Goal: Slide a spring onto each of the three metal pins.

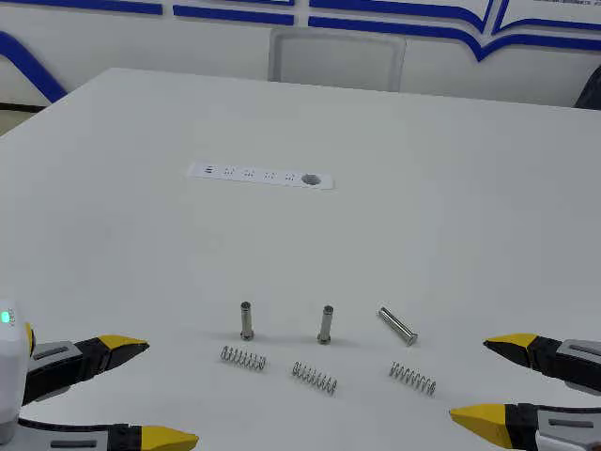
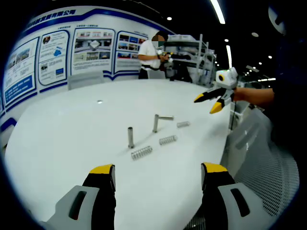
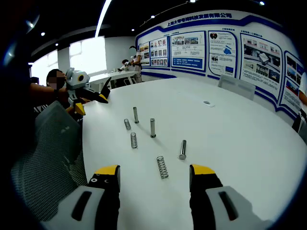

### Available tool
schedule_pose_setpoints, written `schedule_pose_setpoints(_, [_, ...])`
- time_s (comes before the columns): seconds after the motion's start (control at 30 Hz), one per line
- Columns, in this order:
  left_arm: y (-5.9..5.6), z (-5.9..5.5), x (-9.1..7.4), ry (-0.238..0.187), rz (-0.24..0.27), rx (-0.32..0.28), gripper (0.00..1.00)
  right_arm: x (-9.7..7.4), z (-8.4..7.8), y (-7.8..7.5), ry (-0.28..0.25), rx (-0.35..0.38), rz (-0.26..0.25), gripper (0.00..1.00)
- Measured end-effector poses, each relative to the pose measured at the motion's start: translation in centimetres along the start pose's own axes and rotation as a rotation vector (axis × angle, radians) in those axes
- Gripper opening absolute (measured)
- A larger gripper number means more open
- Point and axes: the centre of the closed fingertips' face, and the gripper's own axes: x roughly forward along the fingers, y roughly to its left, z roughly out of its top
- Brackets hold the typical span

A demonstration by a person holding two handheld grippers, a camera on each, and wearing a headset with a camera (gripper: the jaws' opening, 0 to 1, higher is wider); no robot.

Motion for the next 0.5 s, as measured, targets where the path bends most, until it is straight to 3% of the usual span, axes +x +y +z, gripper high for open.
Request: schedule_pose_setpoints(0.5, [-0.29, 0.01, 0.31, 0.007, -0.013, 0.006, 0.74, -0.3, -0.19, -0.06, 0.013, 0.006, -0.01, 0.59])
